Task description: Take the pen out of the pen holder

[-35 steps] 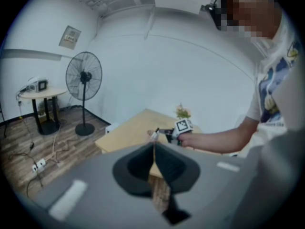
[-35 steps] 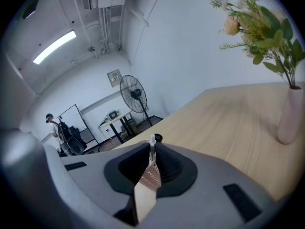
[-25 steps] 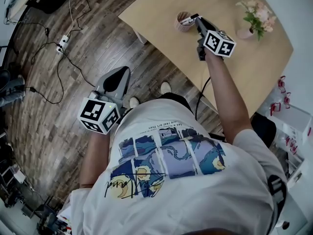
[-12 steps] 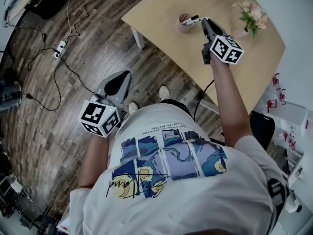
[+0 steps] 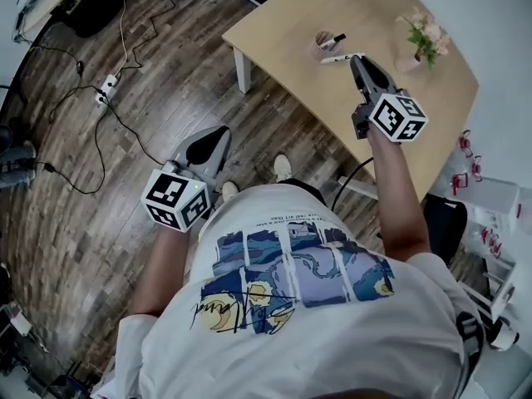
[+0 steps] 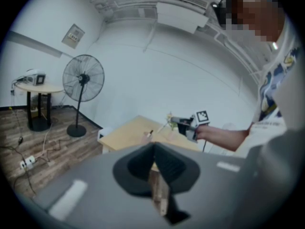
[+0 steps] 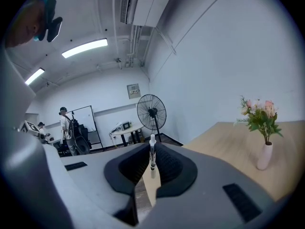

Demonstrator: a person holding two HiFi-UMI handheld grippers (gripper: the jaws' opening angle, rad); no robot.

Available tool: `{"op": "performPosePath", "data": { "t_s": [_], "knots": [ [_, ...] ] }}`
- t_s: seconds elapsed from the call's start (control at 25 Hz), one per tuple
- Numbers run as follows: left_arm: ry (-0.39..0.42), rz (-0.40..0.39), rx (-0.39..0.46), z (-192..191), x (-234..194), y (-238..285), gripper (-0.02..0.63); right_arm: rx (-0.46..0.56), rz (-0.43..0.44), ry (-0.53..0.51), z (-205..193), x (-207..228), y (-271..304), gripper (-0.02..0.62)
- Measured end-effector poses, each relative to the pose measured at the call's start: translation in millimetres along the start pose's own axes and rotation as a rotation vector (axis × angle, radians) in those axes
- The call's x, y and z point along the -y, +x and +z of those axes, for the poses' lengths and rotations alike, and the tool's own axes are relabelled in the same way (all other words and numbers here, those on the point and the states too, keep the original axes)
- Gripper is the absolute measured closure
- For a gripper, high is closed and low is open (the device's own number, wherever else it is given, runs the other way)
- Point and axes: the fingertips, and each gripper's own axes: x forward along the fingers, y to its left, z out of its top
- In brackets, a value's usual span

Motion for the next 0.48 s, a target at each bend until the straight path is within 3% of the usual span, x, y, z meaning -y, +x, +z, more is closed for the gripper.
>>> {"op": "performPosePath", "data": {
  "t_s": [0.48],
  "knots": [
    [0.006,-0.033,0.004,-19.3,-14.8,-62.4,0.596,-0.016,0.068,-0.064,-22.4,-116.7,-58.8,0.561]
  ]
}}
